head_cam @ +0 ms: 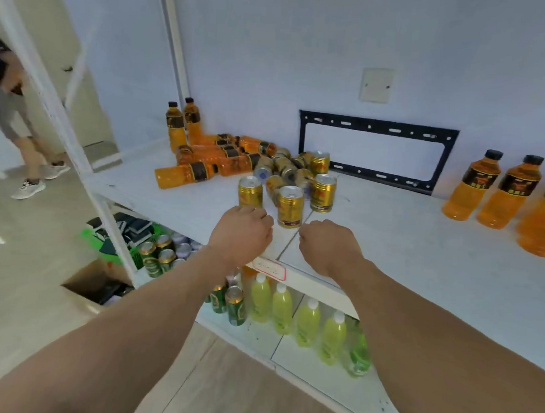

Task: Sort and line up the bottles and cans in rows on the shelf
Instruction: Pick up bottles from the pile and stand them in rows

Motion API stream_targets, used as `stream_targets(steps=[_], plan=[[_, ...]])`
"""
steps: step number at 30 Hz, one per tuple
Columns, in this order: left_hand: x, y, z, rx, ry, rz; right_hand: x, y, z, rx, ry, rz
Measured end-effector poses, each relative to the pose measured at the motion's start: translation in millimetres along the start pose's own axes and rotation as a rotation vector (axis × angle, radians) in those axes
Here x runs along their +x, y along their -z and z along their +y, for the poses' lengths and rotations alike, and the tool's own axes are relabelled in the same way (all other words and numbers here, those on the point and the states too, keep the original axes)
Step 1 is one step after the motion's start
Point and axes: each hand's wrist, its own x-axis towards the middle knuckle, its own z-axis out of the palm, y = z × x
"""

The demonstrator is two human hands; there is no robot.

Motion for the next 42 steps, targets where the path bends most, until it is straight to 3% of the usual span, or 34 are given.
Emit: stream_targets(steps=[7,16,21,24,29,36,42], plan=[[-29.9,-20.9,-137.5,0.014,0.094,-0.03,88.1,-0.6,-114.0,0.102,-0.015,0.027],[-11.8,-77.5,-270.5,-0.014,0.265,-0.052,229.8,-28.2,-184.0,0.287,-0.082,0.01],[19.1,-104.9,-327.9,-0.157,0.521,-0.126,313.2,-54.9,-210.1,0.568,-0.295,-0.128],[49.4,-120.6,-366.5,-0.375,0.761,-0.206,355.1,-63.3,-225.4,0.712,-0.485,-0.247],[94.5,-164.3,-415.8,-0.754,1.002,-0.358,389.5,-65.1,-245.4,0.924,-0.783,-0.363],[139.8,-240.1,-445.9,-1.231,1.157,-0.526,421.0,-78.2,-268.7,0.982,-1.113,-0.381],[153.4,-270.4,-458.2,-1.326,1.118,-0.634,424.5,-76.5,-275.7,1.233,-1.316,-0.238]])
